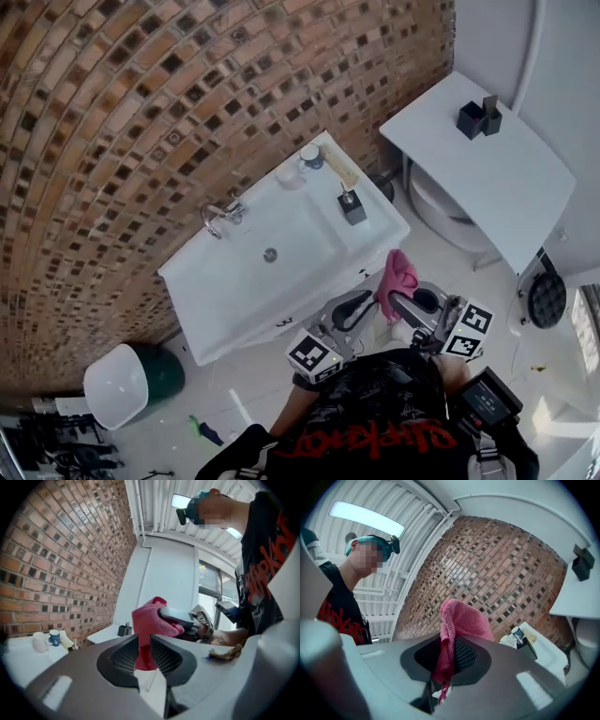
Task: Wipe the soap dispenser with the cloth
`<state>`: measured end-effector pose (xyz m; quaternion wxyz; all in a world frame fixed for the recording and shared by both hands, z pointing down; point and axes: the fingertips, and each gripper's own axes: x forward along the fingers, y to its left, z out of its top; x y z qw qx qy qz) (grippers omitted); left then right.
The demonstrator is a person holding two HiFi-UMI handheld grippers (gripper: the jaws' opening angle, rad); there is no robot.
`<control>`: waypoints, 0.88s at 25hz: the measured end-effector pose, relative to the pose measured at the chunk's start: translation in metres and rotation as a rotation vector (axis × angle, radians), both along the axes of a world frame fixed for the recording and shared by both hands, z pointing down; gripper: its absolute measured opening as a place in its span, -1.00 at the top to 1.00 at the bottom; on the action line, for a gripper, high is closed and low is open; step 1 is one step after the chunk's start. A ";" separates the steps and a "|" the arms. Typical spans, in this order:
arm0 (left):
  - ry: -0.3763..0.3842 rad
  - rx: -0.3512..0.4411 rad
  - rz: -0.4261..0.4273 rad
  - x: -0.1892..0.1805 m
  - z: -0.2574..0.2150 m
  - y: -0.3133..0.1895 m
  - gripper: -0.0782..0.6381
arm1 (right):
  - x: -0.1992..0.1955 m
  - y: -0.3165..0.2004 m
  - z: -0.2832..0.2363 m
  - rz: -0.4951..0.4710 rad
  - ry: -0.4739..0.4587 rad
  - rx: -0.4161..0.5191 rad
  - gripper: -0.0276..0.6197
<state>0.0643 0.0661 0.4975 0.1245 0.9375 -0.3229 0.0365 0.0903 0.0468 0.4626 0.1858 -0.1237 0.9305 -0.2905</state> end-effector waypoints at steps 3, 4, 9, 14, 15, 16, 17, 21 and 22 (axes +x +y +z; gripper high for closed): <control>-0.028 -0.018 -0.001 0.034 0.007 0.026 0.56 | 0.016 0.010 0.009 -0.028 0.003 -0.045 0.80; -0.053 -0.010 0.004 0.038 0.010 0.035 0.55 | 0.016 0.014 0.008 -0.042 0.003 -0.047 0.80; -0.160 0.028 -0.010 0.034 0.010 0.054 0.55 | 0.013 0.028 -0.004 -0.079 0.000 -0.016 0.80; -0.124 0.082 -0.089 0.010 -0.018 0.051 0.55 | -0.005 0.033 -0.020 -0.094 -0.008 0.022 0.80; -0.119 0.090 -0.097 0.004 -0.023 0.052 0.56 | -0.011 0.034 -0.024 -0.097 -0.008 0.028 0.80; -0.118 0.097 -0.105 -0.003 -0.026 0.054 0.55 | -0.018 0.036 -0.027 -0.100 -0.004 0.033 0.80; -0.118 0.103 -0.114 -0.010 -0.029 0.056 0.55 | -0.024 0.038 -0.029 -0.100 0.005 0.039 0.80; -0.091 0.130 -0.179 -0.049 -0.041 0.064 0.55 | -0.044 0.043 -0.039 -0.098 0.000 0.067 0.80; -0.075 0.135 -0.201 -0.060 -0.044 0.067 0.55 | -0.049 0.046 -0.042 -0.098 -0.010 0.072 0.80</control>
